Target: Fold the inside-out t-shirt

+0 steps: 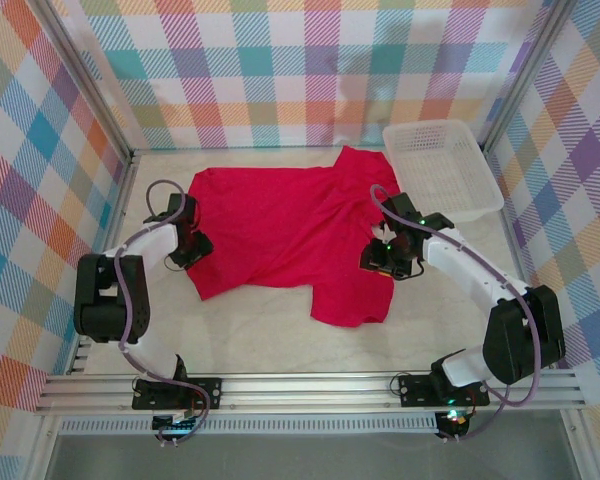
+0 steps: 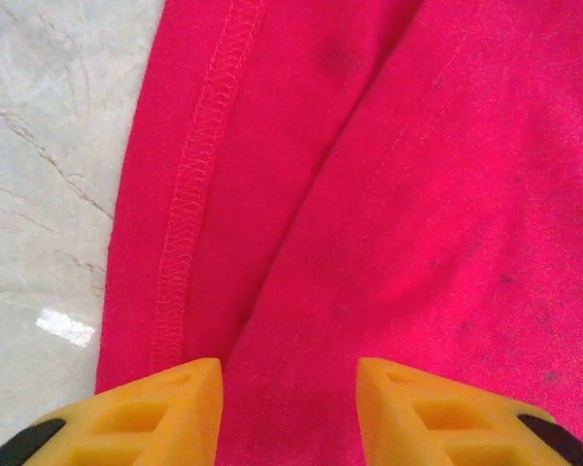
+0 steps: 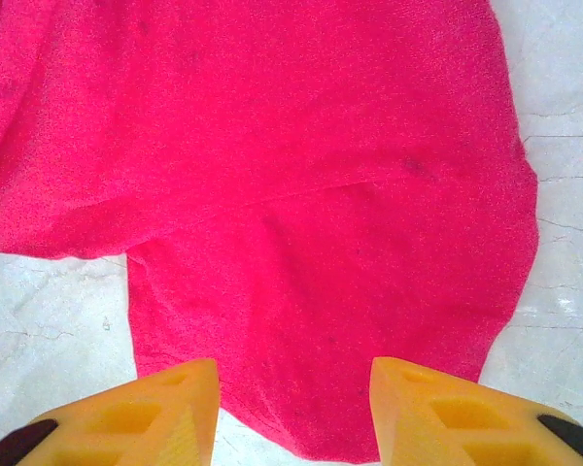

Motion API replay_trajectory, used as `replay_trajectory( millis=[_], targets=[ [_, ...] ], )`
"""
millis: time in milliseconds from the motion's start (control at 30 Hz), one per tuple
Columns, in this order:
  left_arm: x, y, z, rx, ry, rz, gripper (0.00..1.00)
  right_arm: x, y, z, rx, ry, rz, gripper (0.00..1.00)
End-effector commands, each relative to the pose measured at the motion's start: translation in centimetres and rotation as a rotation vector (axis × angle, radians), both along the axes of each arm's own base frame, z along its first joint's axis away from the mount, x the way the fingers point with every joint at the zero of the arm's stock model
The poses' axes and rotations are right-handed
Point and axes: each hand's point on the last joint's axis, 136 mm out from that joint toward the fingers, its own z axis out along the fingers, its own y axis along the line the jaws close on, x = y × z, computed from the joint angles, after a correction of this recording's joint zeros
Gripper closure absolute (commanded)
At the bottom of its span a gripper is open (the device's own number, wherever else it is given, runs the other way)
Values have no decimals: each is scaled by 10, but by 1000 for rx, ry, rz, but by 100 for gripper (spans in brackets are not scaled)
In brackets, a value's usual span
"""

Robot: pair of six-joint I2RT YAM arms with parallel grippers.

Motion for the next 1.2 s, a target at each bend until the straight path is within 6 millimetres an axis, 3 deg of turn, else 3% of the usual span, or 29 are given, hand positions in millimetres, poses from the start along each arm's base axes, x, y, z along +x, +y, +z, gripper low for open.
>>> replay_trajectory(
  millis=[0,300,400,533,633,800,967,1167],
  targets=[
    [-4,6,-12,15,23,4,59,4,-2,8,-8,-11,-2,53],
    [-6,5,-25,10,43,8,56,9,-1,12,-8,-19,1,52],
    [-5,5,-24,9,37,9,60,9,0,14,-4,-20,2,52],
    [1,4,-16,1,13,10,83,9,1,15,2,-21,3,56],
    [2,3,-12,-2,10,7,91,8,1,16,6,-21,5,59],
    [1,5,-4,6,10,3,92,7,2,15,8,-16,8,61],
    [-1,8,6,31,-1,0,100,6,2,14,13,-10,8,66],
    [-2,5,35,27,-63,2,100,-24,-20,3,-84,95,-6,63]
  ],
)
